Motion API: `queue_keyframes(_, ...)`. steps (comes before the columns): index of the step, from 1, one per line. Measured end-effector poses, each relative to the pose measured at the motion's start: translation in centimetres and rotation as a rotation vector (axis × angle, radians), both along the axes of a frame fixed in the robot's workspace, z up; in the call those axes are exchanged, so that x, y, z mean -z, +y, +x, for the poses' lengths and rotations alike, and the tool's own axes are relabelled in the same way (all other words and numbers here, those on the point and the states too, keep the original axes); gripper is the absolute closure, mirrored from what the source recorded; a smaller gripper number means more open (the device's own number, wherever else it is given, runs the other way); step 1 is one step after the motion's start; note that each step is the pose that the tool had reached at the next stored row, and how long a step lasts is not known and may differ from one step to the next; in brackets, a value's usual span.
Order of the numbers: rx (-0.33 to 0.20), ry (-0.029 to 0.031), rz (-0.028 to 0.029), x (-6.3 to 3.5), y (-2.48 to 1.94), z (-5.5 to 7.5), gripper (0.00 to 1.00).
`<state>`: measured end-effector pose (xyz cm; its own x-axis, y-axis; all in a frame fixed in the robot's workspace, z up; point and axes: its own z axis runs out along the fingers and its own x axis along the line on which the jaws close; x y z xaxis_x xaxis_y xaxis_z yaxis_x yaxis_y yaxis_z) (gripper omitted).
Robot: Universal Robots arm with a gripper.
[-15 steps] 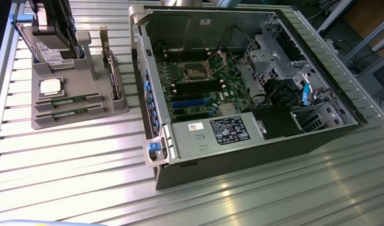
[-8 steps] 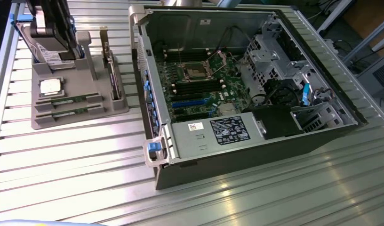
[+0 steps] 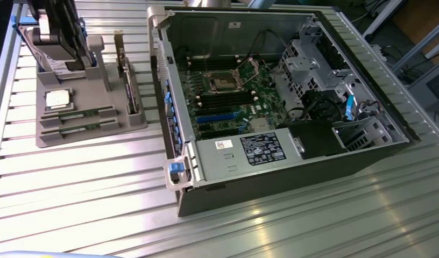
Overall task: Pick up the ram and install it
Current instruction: 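Pick up the ram and move it above insertion slot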
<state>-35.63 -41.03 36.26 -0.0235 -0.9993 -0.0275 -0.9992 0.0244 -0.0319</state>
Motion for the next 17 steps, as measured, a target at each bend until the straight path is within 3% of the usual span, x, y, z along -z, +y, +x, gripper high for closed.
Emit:
queue_keyframes(11,0.000,0.0002,-0.0003,0.56,-0.01,-0.6,0.64)
queue_keyframes(17,0.000,-0.0001,-0.0053,1.21,0.00,-0.9,0.64)
